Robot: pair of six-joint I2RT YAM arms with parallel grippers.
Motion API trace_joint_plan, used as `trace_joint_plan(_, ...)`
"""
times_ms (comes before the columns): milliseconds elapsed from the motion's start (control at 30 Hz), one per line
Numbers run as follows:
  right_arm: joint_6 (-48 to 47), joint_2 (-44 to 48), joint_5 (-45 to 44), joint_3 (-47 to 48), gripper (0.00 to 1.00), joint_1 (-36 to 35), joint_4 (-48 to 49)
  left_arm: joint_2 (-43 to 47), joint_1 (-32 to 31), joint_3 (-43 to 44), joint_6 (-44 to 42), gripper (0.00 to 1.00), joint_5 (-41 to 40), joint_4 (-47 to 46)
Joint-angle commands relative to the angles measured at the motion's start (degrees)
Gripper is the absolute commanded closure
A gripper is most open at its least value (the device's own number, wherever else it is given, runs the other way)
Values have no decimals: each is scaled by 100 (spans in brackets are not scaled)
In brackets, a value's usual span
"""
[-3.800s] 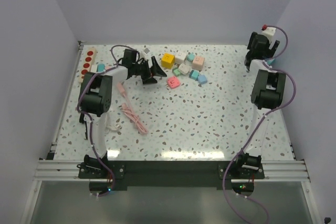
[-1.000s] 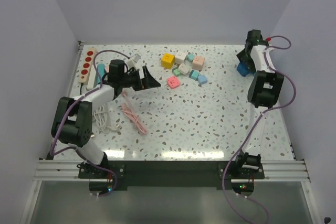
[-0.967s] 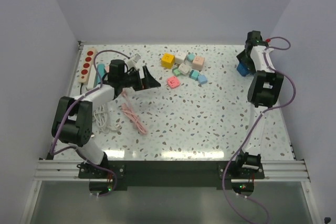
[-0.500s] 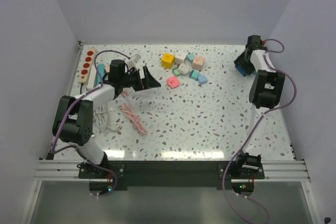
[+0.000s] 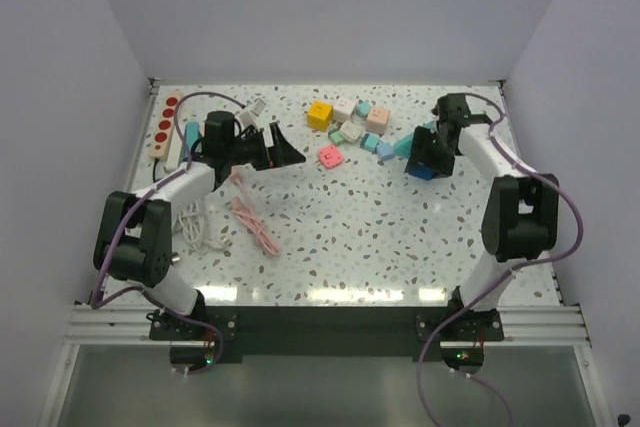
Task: Pull the plug off the socket
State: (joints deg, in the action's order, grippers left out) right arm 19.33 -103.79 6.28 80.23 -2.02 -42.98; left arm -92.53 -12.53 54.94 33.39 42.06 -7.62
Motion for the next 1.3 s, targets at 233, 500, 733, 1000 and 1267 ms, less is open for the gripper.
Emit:
trace_joint_plan(233,-1696,1344,1085,-921,100,-1853,-1362,947,-39,-448,-701,0,-31,753)
trace_joint_plan(500,-1837,281,752,-17,97,-2943,-2293,1554,-135,-1073,-588,0,-155,902)
trace_joint_plan(733,-1714,-545,260,836,85,-3427,-2803,1633,-188,-1275,-632,0,-348,1104)
trace_joint_plan(1000,-1749,-1214,-57,1452,66,-3761,-3190,1677,-240,-1556,-482,0,-357,894)
trace_joint_plan(1267,-1679,-907,-101,1601,29,-3823,-2935,1668,-328,-1767,-351,0,-638,676)
